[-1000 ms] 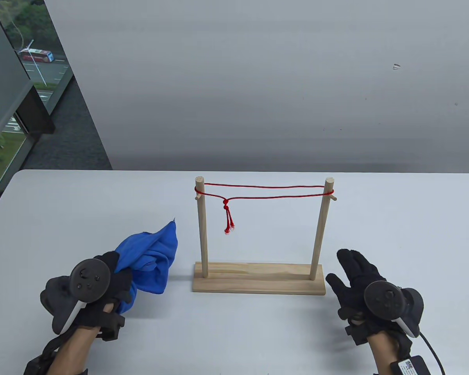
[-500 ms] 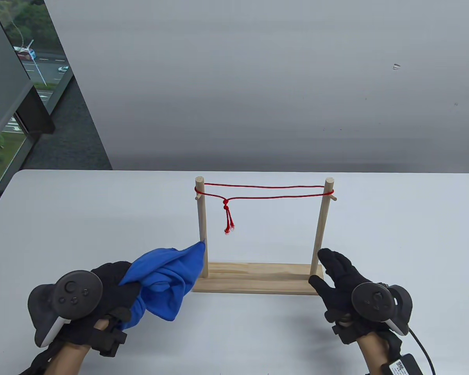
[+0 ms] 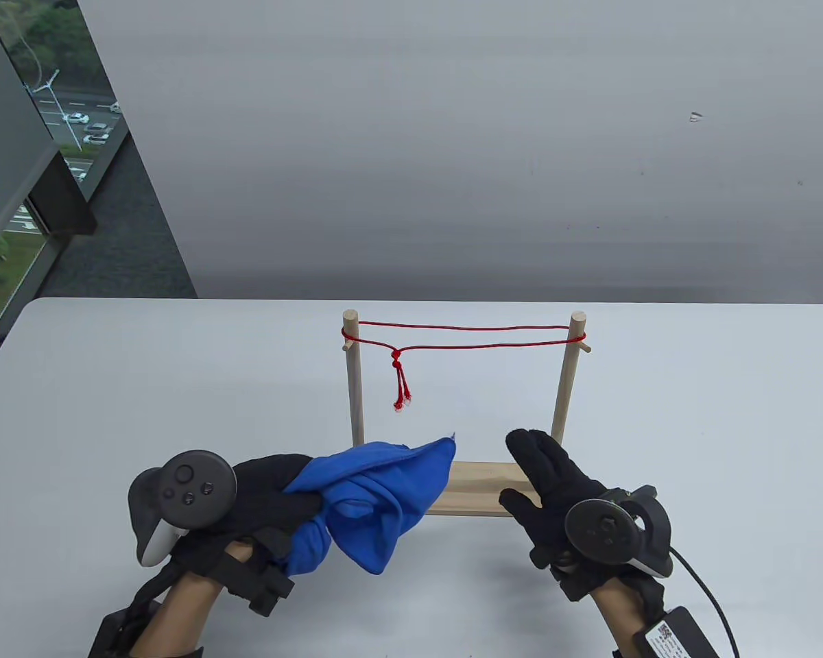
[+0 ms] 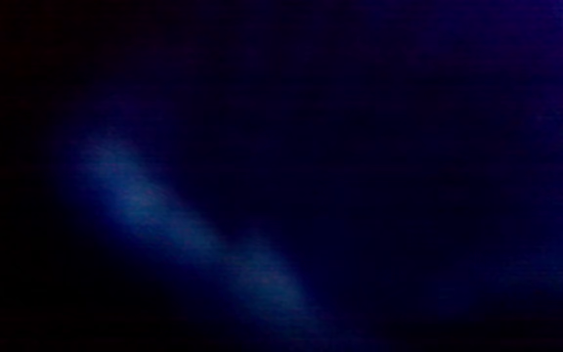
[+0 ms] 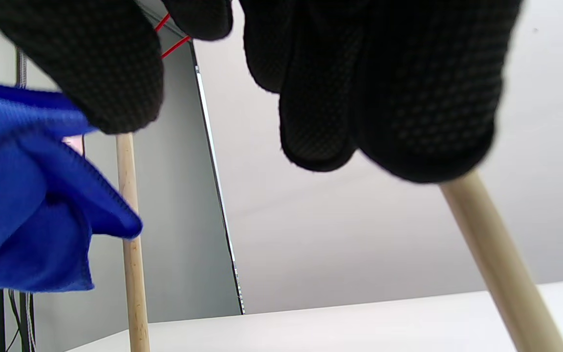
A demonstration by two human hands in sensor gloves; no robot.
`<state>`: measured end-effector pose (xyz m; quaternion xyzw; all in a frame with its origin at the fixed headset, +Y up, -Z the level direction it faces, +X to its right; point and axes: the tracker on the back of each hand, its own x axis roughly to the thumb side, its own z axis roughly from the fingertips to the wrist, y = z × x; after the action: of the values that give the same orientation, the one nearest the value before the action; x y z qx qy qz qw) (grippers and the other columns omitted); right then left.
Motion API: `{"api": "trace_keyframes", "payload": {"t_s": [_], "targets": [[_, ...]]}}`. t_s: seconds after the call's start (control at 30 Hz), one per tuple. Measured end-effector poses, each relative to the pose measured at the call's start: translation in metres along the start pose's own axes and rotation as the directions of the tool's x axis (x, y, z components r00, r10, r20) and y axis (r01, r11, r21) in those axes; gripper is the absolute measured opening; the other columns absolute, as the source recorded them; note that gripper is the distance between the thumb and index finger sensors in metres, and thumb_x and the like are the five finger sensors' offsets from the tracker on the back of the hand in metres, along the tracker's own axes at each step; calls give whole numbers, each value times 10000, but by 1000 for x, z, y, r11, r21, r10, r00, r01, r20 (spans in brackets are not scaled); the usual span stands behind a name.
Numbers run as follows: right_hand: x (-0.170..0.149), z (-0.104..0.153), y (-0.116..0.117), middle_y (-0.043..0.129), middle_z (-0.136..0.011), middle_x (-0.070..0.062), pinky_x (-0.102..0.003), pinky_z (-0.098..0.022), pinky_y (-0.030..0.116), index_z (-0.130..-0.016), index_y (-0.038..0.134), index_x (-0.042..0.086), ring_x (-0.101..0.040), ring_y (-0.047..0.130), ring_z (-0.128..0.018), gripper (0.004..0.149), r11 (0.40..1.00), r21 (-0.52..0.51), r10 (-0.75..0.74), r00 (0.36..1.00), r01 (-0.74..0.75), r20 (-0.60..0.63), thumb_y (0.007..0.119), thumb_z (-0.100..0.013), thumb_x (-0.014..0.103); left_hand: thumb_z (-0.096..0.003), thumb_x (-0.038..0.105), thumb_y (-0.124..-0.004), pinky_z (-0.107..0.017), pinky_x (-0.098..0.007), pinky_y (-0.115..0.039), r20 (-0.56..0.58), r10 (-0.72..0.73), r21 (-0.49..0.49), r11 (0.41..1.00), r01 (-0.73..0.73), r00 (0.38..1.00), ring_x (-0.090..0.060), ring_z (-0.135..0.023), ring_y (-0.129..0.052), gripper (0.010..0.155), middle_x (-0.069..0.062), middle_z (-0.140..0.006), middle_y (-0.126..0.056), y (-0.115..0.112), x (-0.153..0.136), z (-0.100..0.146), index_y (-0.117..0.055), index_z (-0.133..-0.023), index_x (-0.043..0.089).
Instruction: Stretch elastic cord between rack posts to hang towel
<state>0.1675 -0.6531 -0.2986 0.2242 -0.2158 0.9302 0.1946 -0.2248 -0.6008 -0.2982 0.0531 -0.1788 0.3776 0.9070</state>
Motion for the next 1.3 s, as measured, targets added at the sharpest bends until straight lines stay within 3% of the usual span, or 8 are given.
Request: {"api": "trace_keyframes", "payload": {"t_s": [0.3,0.43,0.53,0.63,0.93,1.03,1.17,1.3], "targets": [[10,-12,7,552,-1017,-23,-355,-241,932,-973,238,507,-242,979,-660,862,998,-34,-50,994,54,100,879,-400,446,-325,448,-942,-350,-470,-899,8,209,-142,968,-206,978,-195,-185,-1036,434,-40,-425,-1053,-39,-5,-23,-985,-668,185],[10,-11,4,710,-924,-51,-355,-177,939,-969,540,404,-242,1034,-556,628,979,-104,-159,975,176,155,843,-419,403,-327,452,-941,-352,-470,-899,-30,270,-185,945,-271,962,-196,-190,-1038,438,-39,-429,-1053,-55,-12,-29,-983,-671,184],[12,-11,-3,801,-851,-64,-349,-152,937,-847,796,296,-240,1056,-499,428,972,-133,-164,967,192,197,801,-432,401,-335,458,-937,-368,-475,-895,-63,304,-214,926,-311,951,-202,-214,-1044,452,-39,-455,-1052,-66,-19,-34,-973,-692,183],[14,-10,-10,864,-788,-55,-344,-158,932,-799,840,263,-230,1063,-470,402,969,-144,-168,960,203,225,782,-433,420,-355,467,-932,-412,-494,-879,-108,313,-259,908,-331,944,-227,-288,-1057,478,-40,-523,-1051,-79,-26,-37,-948,-741,186],[24,-11,-33,960,-629,-75,-365,-175,916,-697,917,165,-238,1070,-375,413,948,-151,-242,944,279,226,777,-433,448,-400,465,-941,-619,-607,-716,-192,202,-355,898,-260,960,-346,-669,-1001,565,-58,-800,-996,-123,-46,-39,-863,-895,205],[28,-12,-40,975,-594,-72,-363,-163,913,-663,936,161,-228,1073,-342,411,947,-173,-232,947,272,221,780,-433,464,-404,527,-924,-687,-658,-594,-212,94,-425,887,-179,973,-402,-865,-864,724,-94,-983,-851,-132,-48,-37,-721,-1017,200],[30,-12,-48,997,-541,-67,-355,-144,909,-617,960,158,-215,1075,-288,410,953,-198,-190,962,229,198,790,-431,480,-386,608,-906,-724,-706,-457,-184,-45,-488,871,-51,982,-431,-1008,-694,872,-112,-1118,-665,-136,-51,-32,-573,-1094,222],[29,-12,-57,1014,-489,-67,-346,-114,903,-571,980,149,-206,1075,-236,407,949,-236,-173,972,207,159,804,-428,486,-393,607,-902,-729,-716,-419,-209,-14,-504,858,-96,978,-444,-1038,-647,882,-118,-1149,-610,-130,-54,-25,-551,-1104,222]]}}
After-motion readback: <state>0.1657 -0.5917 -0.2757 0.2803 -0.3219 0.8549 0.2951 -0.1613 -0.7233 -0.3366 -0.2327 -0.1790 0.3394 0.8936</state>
